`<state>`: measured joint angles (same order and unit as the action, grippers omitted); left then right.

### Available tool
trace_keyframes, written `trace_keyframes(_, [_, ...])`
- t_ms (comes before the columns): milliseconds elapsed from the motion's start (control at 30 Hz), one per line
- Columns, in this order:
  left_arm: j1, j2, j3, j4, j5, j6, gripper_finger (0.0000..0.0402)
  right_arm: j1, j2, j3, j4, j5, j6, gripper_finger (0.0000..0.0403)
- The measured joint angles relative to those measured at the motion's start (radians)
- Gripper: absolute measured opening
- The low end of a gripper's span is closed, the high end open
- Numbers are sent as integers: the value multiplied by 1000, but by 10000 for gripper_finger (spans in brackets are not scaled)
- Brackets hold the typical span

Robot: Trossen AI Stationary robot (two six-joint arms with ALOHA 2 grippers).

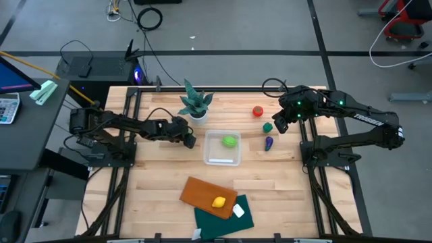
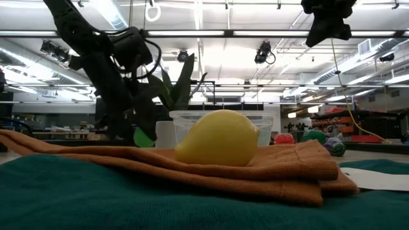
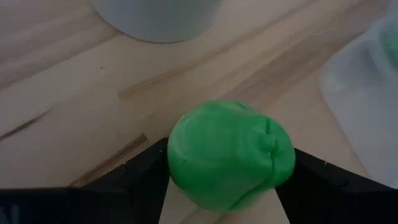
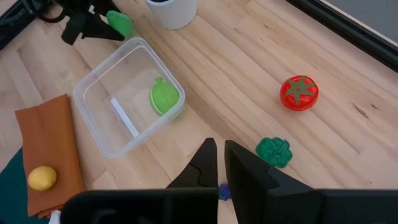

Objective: Pick and placing Produce into tupperware
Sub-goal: Put the pear into the transparent bin

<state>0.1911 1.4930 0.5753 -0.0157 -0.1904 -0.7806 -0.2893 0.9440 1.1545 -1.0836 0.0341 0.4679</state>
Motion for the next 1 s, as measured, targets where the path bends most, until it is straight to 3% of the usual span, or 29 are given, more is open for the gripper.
trace_keyframes(200, [-13, -27, -1, 8, 35, -21, 248, 0, 0, 0, 1, 1, 0, 0])
trace_keyframes(533, [-58, -67, 0, 159, 124, -55, 255, 0, 0, 0, 3, 0, 4, 0])
trace_keyframes(1000, [-87, -181, 1, 248, 129, -69, 254, 0, 0, 0, 4, 0, 9, 0])
